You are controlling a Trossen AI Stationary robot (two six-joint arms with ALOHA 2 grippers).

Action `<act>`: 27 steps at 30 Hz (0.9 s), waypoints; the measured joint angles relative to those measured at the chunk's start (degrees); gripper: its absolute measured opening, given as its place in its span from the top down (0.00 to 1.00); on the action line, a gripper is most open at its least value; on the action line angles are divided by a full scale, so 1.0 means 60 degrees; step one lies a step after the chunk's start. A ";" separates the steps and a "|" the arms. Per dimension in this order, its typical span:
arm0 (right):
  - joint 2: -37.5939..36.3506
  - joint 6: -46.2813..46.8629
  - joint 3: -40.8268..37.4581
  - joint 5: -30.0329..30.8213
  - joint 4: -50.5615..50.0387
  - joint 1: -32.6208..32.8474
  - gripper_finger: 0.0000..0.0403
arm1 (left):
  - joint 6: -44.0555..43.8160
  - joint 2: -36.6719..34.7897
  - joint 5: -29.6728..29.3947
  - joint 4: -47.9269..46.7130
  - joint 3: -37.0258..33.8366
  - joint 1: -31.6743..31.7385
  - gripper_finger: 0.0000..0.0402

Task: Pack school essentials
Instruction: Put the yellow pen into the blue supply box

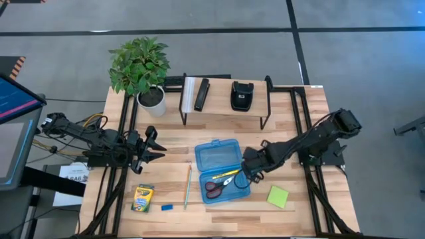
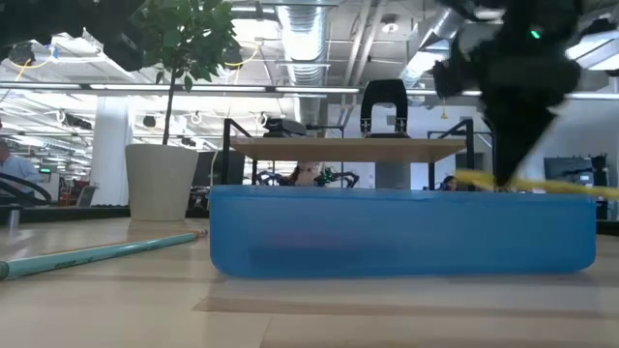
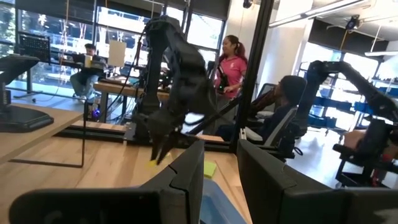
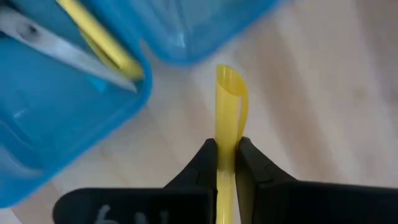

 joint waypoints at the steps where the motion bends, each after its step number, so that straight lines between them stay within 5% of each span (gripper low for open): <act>1: -0.0001 -0.0317 0.0244 0.0077 0.0118 0.0008 0.92 | 0.0003 0.0000 -0.0002 0.0000 0.0000 0.0000 0.78; 10: 0.0410 -0.4002 0.1780 0.0637 0.2740 0.0351 0.92 | 0.0062 0.0000 -0.0109 -0.0011 0.0000 0.0000 0.78; 27: 0.4119 -0.6649 0.4918 -0.0052 0.0390 0.0357 0.86 | 0.0055 -0.0004 -0.0105 -0.0196 0.0000 -0.0011 0.78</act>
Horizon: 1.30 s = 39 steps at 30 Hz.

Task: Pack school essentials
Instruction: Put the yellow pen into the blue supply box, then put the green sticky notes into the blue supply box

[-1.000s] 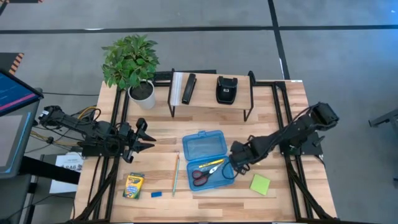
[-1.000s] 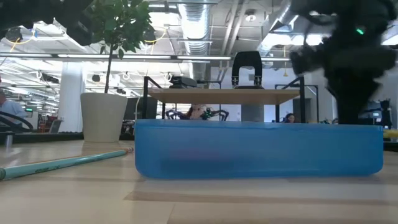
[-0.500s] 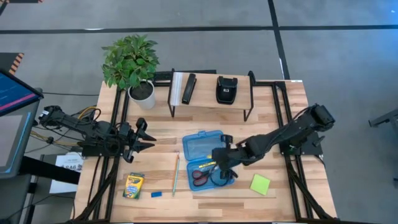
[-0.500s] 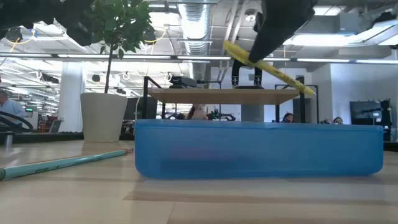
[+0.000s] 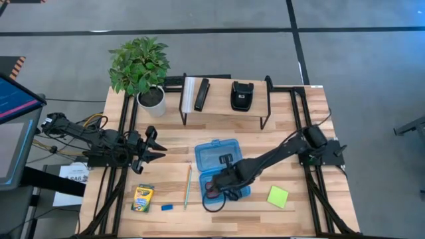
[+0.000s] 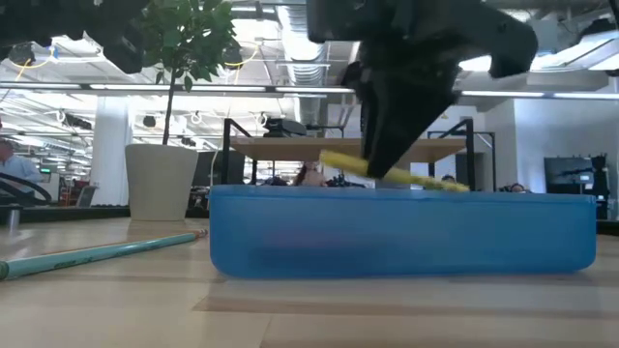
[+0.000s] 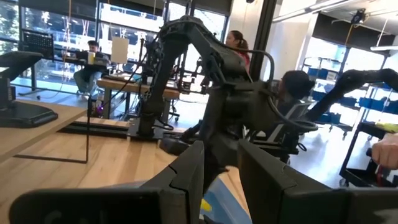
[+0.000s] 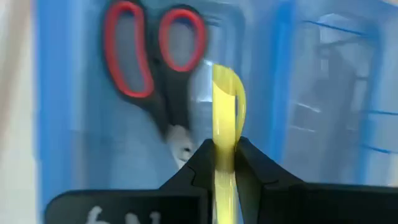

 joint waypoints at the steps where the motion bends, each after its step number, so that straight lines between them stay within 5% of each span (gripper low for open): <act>1: -0.0012 -0.0049 0.0002 -0.0061 0.0045 0.0000 0.84 | -0.0040 0.0003 0.0000 -0.0003 0.0000 0.0000 0.78; 11: -0.0475 0.0241 0.0025 -0.0017 -0.0096 -0.0074 0.59 | -0.0055 0.0003 0.0004 -0.0009 0.0000 0.0000 0.78; 17: -0.0887 0.1703 0.0018 -0.0139 -0.1262 -0.0019 0.48 | -0.0115 0.0003 0.0004 0.0060 0.0000 -0.0024 0.78; 28: -0.2103 0.6065 -0.0096 -0.0169 -0.3450 0.2154 0.47 | -0.0131 0.0000 -0.0026 0.0204 0.0000 -0.0579 0.78; 39: -0.4221 0.9543 -0.3697 0.0026 -0.0593 0.3601 0.48 | -0.0055 0.0756 -0.0036 0.0871 0.0000 -0.0882 0.78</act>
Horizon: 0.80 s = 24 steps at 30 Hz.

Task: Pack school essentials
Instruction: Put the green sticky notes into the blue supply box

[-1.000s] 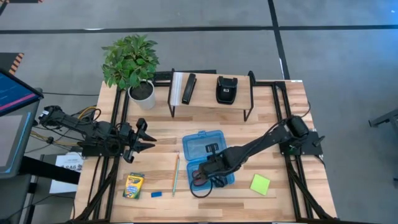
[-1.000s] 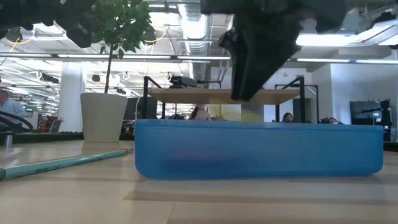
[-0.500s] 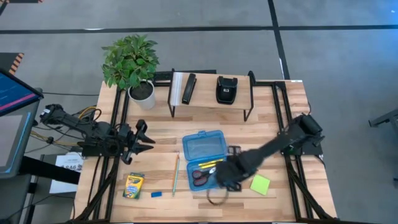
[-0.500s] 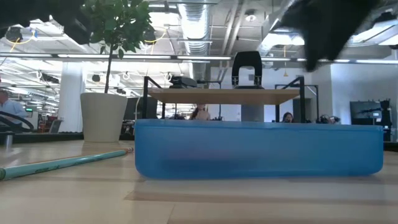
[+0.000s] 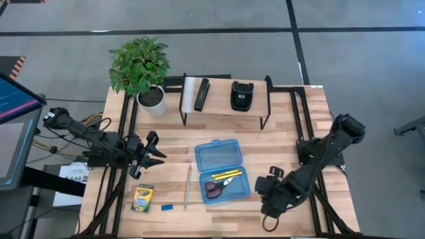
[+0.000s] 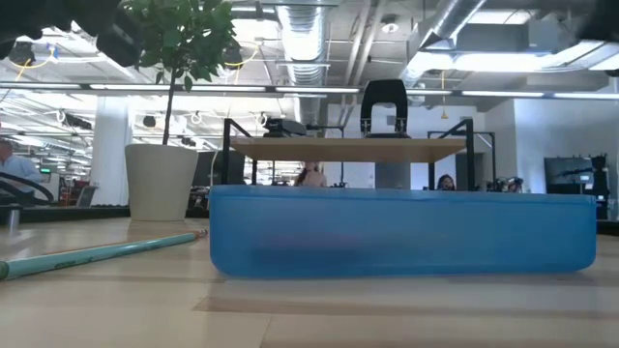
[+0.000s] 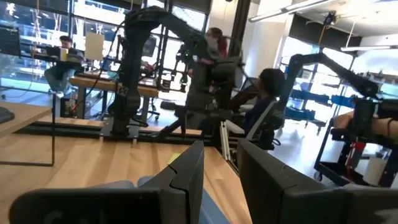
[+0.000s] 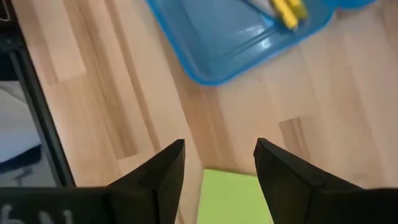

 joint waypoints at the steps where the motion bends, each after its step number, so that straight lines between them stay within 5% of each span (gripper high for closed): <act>1: -0.0120 0.0187 -0.0271 -0.0007 0.0258 0.0093 0.48 | 0.0004 0.0068 0.0000 0.0074 0.0000 0.0000 0.78; 15: 0.1508 0.1261 -0.0792 -0.1854 0.1106 0.0752 0.46 | -0.0058 0.0373 -0.0044 0.0309 0.0000 0.0000 0.78; 24: 0.2395 0.2450 0.0124 -0.2201 -0.0553 0.1297 0.46 | -0.0098 0.0373 -0.0153 0.0247 0.0000 -0.0146 0.78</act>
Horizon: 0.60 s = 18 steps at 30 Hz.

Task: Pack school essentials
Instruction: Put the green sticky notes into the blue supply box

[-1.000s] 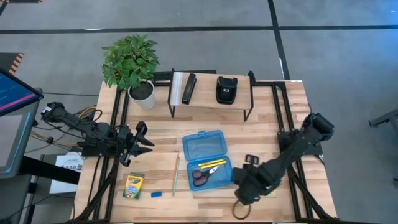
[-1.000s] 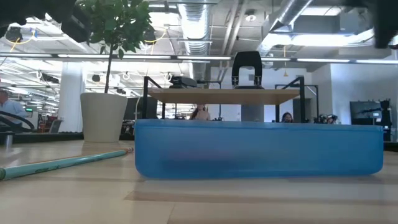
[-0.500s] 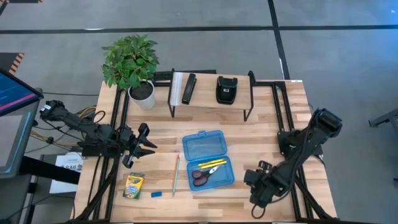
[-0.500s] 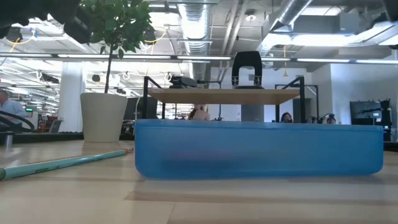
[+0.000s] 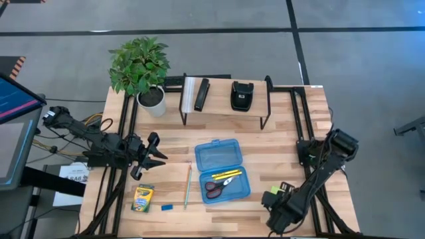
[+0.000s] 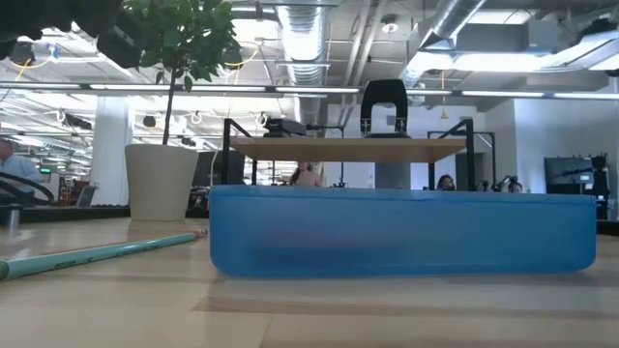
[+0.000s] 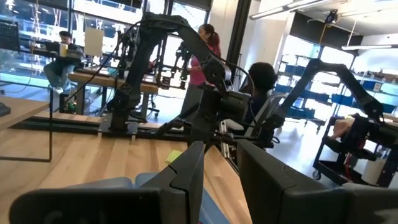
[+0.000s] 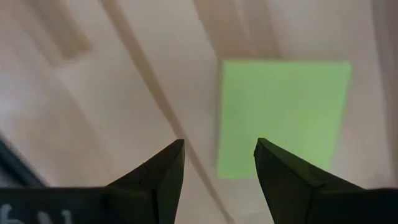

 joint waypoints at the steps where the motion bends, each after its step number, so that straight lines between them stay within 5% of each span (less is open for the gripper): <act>1: 0.0120 0.0073 0.0098 -0.0073 -0.0251 0.0039 0.46 | 0.0003 0.0000 -0.0004 0.0000 0.0000 0.0000 0.78; 18: 0.1370 -0.0067 0.0624 -0.0091 -0.1250 0.0105 0.47 | 0.0033 0.0000 -0.0022 -0.0001 0.0000 0.0000 0.78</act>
